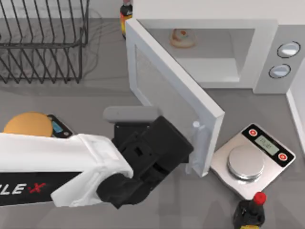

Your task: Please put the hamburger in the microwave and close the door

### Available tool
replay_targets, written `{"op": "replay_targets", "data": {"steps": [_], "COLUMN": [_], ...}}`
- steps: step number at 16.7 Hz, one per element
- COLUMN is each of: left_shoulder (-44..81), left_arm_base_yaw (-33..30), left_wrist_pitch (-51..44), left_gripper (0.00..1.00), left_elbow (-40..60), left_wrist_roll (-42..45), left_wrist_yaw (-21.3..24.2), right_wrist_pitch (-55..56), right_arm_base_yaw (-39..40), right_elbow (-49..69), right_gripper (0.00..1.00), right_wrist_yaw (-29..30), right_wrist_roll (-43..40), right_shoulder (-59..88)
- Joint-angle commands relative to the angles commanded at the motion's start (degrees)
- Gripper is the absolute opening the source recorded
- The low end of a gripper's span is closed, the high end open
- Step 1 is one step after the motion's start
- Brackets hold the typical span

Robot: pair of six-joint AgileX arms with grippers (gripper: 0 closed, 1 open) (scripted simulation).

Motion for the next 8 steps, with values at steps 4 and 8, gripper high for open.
{"op": "replay_targets", "data": {"steps": [4, 8], "left_shoulder": [8.54, 13.82], "left_arm_base_yaw": [-4.54, -7.51], "left_wrist_pitch": [-5.02, -8.42], "left_gripper": [0.00, 0.00], "left_elbow": [11.50, 17.86], "left_wrist_roll": [-5.15, -8.38], "left_wrist_yaw": [-2.24, -3.54], "right_wrist_pitch": [0.00, 0.00], "right_arm_base_yaw": [0.00, 0.00], "right_elbow": [0.00, 0.00], "right_gripper": [1.00, 1.00], "right_wrist_yaw": [0.00, 0.00], "right_wrist_roll": [0.00, 0.00], "right_shoulder": [0.00, 0.00]}}
